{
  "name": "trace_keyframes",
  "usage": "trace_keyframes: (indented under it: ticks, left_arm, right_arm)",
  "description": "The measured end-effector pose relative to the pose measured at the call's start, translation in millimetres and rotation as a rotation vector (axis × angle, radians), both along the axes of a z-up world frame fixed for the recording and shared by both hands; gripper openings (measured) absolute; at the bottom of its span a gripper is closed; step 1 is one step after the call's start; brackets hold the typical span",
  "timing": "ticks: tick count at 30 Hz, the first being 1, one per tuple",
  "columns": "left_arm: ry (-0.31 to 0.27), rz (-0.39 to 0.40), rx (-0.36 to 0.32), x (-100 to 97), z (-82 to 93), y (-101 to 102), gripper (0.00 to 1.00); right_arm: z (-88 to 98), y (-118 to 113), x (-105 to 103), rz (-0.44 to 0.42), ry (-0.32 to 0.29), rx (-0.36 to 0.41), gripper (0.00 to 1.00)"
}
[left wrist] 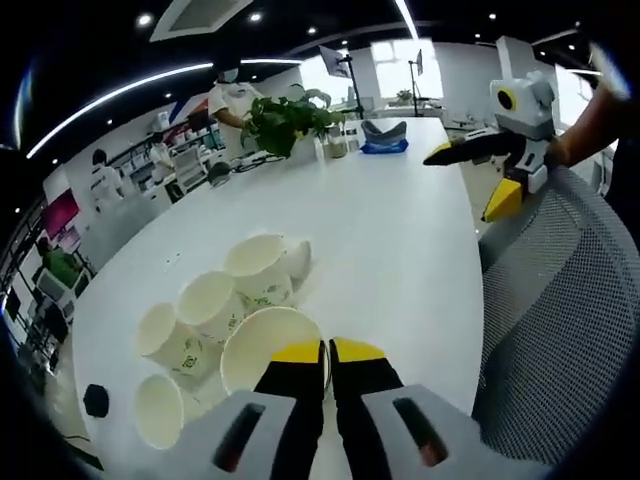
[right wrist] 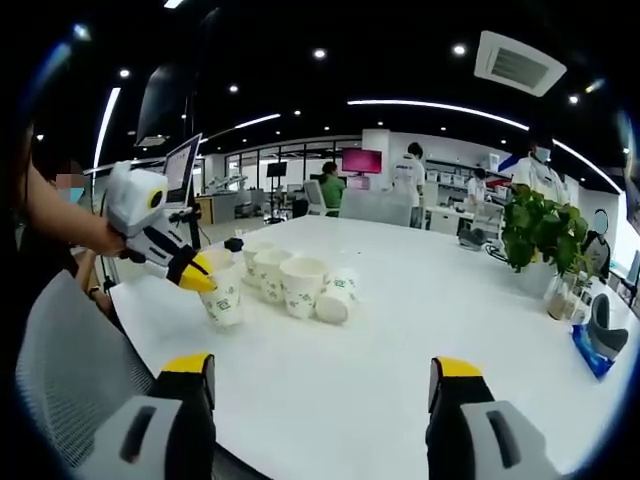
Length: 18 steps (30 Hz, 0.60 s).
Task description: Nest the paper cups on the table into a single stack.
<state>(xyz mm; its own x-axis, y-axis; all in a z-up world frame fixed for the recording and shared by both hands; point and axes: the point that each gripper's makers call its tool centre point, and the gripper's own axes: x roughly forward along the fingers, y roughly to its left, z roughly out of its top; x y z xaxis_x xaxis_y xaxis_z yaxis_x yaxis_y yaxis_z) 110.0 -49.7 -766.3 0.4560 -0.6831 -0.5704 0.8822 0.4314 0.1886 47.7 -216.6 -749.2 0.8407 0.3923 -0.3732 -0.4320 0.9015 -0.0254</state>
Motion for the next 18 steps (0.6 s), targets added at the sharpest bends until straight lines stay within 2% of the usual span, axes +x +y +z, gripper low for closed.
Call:
trace_keyframes:
  ticks: [3, 6, 18]
  left_arm:
    - [-0.003, -0.017, 0.009, -4.0, -2.2, -3.8, 0.00]
    - [-0.029, -0.046, 0.052, -7.5, -7.9, -6.1, 0.00]
    - [-0.005, -0.072, 0.065, -18.5, -16.3, -12.2, 0.00]
  right_arm:
    - [1.4, 1.7, -0.3, 0.001, -0.001, -0.001, 0.90]
    - [2.2, 3.1, -0.7, 0.001, 0.001, -0.002, 0.90]
    - [0.4, 1.5, -0.7, 0.001, 0.004, -0.004, 0.89]
